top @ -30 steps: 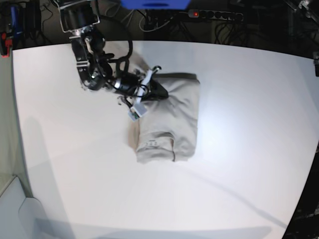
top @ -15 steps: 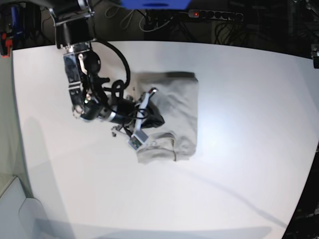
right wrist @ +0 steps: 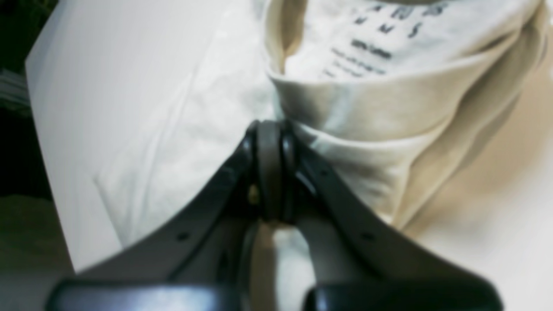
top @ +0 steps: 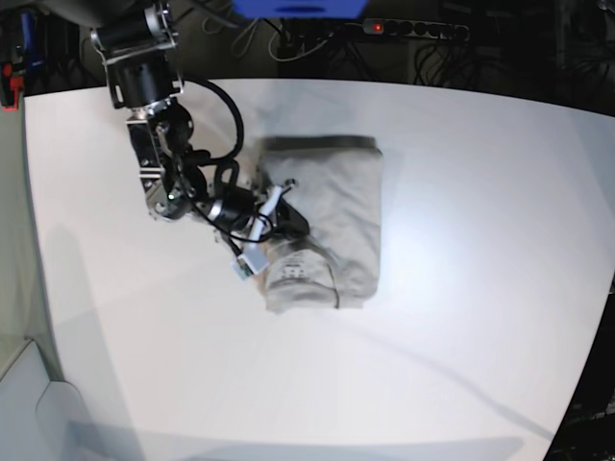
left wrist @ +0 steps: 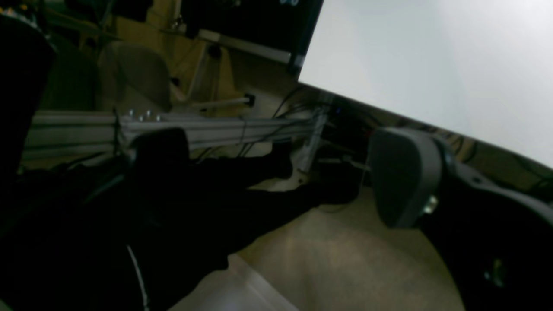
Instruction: Layout the t-shirt on the table in an organized manner, then fold the t-shirt properly
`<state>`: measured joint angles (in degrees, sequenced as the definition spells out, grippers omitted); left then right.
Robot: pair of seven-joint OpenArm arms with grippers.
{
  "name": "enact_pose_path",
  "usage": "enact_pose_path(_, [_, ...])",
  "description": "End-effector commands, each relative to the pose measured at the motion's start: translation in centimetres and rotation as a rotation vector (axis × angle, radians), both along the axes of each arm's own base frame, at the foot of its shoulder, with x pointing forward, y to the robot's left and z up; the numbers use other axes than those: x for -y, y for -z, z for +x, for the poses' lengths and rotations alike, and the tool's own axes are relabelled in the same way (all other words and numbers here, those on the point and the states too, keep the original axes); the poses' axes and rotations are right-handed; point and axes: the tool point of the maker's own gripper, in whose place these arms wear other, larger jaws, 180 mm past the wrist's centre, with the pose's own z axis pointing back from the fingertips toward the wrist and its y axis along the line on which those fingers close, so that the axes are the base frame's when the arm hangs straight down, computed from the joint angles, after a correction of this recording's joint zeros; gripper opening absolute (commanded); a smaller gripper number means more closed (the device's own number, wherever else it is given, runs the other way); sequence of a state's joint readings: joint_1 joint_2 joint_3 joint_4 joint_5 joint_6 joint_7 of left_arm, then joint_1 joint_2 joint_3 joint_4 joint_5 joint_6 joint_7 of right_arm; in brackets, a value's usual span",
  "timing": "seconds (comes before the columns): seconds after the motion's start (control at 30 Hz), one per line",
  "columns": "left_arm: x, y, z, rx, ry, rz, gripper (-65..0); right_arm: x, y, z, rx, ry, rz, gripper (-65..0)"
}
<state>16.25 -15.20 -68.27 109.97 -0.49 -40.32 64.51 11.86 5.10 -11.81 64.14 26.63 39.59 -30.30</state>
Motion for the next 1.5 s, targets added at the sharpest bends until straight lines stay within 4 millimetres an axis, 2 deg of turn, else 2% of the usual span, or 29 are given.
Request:
enact_pose_path(0.0, [-0.5,-1.5,0.5,0.027,0.009,0.041,0.0,0.4,-1.0,0.7,0.038,-0.018,-0.027,-65.0])
enact_pose_path(0.13, [-0.5,-1.5,0.6,0.032,0.009,0.041,0.0,0.5,-4.3,0.9,0.141,-0.048,-0.051,-65.0])
enact_pose_path(0.27, [-0.5,-1.4,0.7,0.031,0.009,0.037,0.0,0.6,-8.9,-0.5,0.268,-0.083,-0.105,-65.0])
enact_pose_path(0.37, [-0.2,-1.3,1.2,0.054,0.025,0.014,0.0,2.1,-11.6,-2.7,0.331,-0.053,-0.150,-65.0])
enact_pose_path(0.43, [0.2,-1.1,1.4,0.072,0.042,-0.009,0.0,3.3,-12.4,-4.8,0.341,-0.026,-0.181,-65.0])
enact_pose_path(0.5, [0.4,-1.0,1.6,0.080,0.050,-0.019,0.0,4.6,-12.2,-6.9,0.321,0.009,-0.195,-65.0])
enact_pose_path(0.6, [0.4,-0.8,1.5,0.070,0.052,-0.023,0.0,7.5,-9.5,-9.8,0.211,0.082,-0.234,-65.0])
enact_pose_path(0.7, [1.5,1.6,1.4,-0.001,0.091,-0.072,0.0,10.5,-7.3,-12.5,0.110,0.150,-0.280,-65.0])
enact_pose_path(0.8, [3.1,3.9,2.0,-0.021,0.161,-0.120,0.0,13.6,-6.1,-14.9,0.050,0.230,-0.312,-65.0])
enact_pose_path(0.97, [7.4,8.7,1.5,-0.078,0.274,-0.241,0.0,18.0,-5.2,-18.9,-0.011,0.328,-0.370,-65.0])
enact_pose_path(1.03, [9.6,10.8,1.4,-0.099,0.330,-0.301,0.0,19.1,-4.5,-20.3,-0.048,0.352,-0.384,-65.0])
enact_pose_path(1.2, [15.1,16.3,-0.7,-0.201,0.471,-0.435,0.0,22.5,-3.1,-23.1,-0.134,0.424,-0.439,-65.0])
enact_pose_path(1.27, [17.1,18.4,-1.8,-0.233,0.507,-0.493,0.0,23.3,-2.9,-23.9,-0.154,0.439,-0.455,-65.0])
enact_pose_path(1.47, [20.6,22.9,-5.0,-0.308,0.523,-0.632,0.0,24.3,-3.0,-24.5,-0.164,0.464,-0.474,-65.0])
